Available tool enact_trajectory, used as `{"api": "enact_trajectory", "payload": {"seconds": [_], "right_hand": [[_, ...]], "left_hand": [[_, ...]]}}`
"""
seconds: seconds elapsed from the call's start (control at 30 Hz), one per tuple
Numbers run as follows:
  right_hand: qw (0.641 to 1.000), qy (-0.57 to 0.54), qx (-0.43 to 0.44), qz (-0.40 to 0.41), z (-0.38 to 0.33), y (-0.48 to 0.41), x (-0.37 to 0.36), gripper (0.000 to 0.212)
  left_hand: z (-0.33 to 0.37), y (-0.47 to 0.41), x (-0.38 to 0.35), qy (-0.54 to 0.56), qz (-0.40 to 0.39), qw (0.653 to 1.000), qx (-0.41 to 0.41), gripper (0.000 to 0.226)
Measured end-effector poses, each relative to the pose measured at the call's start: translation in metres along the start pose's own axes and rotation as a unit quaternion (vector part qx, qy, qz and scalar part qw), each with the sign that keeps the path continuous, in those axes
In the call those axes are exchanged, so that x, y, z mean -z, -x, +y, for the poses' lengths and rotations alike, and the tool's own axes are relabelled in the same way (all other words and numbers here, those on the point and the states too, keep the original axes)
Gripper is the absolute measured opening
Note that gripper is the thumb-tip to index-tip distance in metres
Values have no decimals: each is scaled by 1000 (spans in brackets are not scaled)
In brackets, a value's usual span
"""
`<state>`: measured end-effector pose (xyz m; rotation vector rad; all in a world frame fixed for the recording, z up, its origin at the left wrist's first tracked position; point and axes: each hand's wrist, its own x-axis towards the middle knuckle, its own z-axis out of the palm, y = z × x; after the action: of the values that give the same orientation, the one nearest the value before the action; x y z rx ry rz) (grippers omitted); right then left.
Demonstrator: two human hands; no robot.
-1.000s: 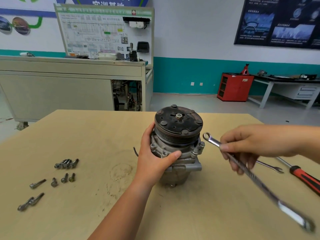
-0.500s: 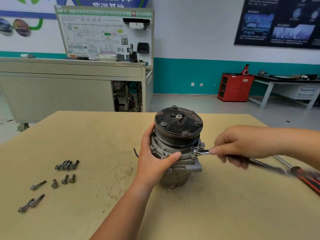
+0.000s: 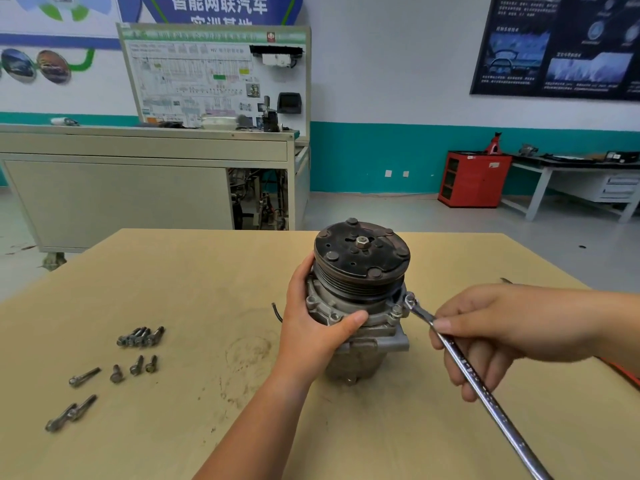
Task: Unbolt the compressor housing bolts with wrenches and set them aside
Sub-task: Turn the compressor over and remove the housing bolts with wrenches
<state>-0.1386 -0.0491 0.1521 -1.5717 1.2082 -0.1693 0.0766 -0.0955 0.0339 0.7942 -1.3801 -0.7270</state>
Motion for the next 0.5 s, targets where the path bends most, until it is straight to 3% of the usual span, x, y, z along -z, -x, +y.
{"api": "enact_trajectory", "payload": {"seconds": [0.17, 0.3, 0.4, 0.5], "right_hand": [[998, -65, 6, 23, -6, -4, -14, 30], [1000, -8, -25, 15, -16, -3, -10, 33], [971, 225, -40, 64, -31, -3, 12, 34], [868, 468, 32, 161, -39, -12, 29, 25]], "left_hand": [[1, 1, 0, -4, 1, 1000, 2, 82], [0, 0, 0, -2, 1, 1000, -1, 82], [0, 1, 0, -1, -2, 1000, 2, 83], [1, 1, 1, -1, -3, 1000, 5, 83]]}}
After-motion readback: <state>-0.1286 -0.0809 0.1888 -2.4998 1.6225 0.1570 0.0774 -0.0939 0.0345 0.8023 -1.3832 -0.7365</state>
